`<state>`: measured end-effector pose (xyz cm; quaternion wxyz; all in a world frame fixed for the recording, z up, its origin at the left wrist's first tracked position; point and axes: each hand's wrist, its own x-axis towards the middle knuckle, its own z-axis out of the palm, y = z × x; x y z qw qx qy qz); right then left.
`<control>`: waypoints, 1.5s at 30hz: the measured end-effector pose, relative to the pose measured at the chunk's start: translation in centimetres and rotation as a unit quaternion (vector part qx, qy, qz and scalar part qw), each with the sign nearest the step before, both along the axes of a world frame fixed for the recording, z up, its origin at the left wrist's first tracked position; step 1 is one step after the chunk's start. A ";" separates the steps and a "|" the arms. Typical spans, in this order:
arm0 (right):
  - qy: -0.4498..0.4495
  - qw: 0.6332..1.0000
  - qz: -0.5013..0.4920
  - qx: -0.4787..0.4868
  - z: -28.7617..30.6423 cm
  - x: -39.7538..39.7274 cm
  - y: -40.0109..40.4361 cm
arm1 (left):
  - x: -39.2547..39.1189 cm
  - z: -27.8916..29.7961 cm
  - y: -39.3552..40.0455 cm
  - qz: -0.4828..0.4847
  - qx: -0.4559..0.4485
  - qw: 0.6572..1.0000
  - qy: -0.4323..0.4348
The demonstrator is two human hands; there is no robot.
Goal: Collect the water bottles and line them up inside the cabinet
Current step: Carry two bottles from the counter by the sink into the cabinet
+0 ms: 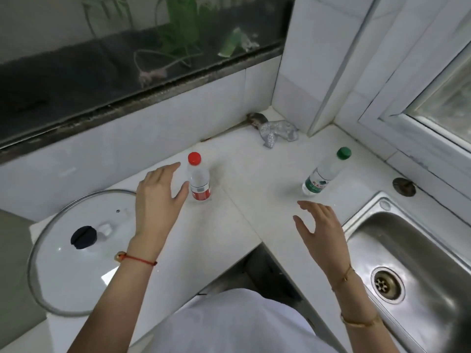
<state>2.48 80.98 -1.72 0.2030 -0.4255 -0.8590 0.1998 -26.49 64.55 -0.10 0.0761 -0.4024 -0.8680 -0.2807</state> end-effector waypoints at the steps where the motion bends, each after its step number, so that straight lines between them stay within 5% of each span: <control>1: 0.001 1.000 0.004 0.000 0.0 -0.1 0.4 | -0.4 0.1 1.0 0.003 -0.007 1.000 -0.003; 11: -0.005 1.000 -0.006 0.000 -1.0 0.2 4.1 | -2.6 -1.3 7.7 0.002 -0.077 0.994 -0.072; 22: 0.028 0.995 -0.082 0.048 -0.8 1.2 10.1 | 0.5 1.2 9.2 -0.037 0.025 0.997 -0.063; 33: 0.024 0.990 -0.137 0.028 -1.4 -1.1 18.7 | 5.7 2.6 11.8 -0.084 0.021 0.991 -0.101; 45: 0.054 0.996 -0.065 0.025 -1.5 0.2 13.9 | 8.1 2.5 9.1 -0.083 0.017 0.991 -0.102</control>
